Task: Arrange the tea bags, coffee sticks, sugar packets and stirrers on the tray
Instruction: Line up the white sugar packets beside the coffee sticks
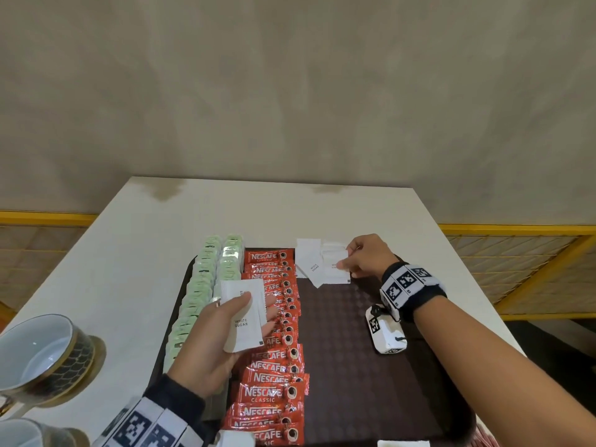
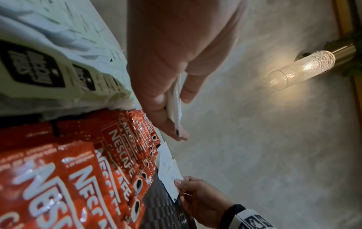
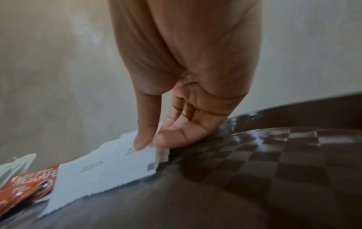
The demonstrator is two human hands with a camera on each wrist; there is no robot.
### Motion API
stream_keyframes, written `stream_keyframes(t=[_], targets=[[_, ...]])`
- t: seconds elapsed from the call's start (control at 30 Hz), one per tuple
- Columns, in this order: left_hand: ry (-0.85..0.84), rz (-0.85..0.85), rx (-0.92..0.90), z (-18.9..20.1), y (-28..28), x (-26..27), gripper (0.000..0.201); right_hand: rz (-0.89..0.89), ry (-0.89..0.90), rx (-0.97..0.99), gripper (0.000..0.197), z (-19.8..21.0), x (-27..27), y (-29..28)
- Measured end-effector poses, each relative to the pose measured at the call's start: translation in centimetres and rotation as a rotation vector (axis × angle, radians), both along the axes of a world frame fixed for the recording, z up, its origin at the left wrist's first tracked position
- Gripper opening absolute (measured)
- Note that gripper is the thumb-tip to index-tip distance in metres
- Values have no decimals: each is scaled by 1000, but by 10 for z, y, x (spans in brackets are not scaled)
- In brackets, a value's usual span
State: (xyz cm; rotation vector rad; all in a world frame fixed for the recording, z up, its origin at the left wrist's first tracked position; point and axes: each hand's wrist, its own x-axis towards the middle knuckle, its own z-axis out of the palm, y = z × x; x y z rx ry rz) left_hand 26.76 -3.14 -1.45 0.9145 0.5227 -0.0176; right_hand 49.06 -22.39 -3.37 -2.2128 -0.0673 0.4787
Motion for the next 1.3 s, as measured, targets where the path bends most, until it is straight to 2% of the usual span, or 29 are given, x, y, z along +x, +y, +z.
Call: stream_keyframes(t=[0.13, 0.23, 0.33, 0.43, 0.53, 0.6, 0.83, 1.13, 1.3], targets=[[10, 22, 15, 0, 3, -3, 24, 66, 29, -17, 30, 3, 7, -7], [22, 25, 25, 1, 3, -4, 23, 49, 0, -78, 29, 0, 7, -4], [22, 24, 31, 1, 1, -5, 24, 46, -172, -192, 34, 1, 3, 3], [30, 33, 53, 1, 1, -6, 25, 197, -357, -288, 39, 11, -7, 14], [31, 42, 61, 0, 0, -6, 23, 400, -455, -413, 42, 13, -22, 33], [31, 41, 62, 1, -1, -6, 24, 442, -495, -510, 46, 8, -26, 42], [49, 39, 63, -2, 3, -7, 32, 396, -467, -586, 51, 2, -27, 52], [76, 42, 69, -4, 4, -5, 35, 362, -282, -517, 42, 7, -20, 58], [75, 39, 72, -4, 4, -6, 35, 367, -282, -511, 36, 9, -17, 61]])
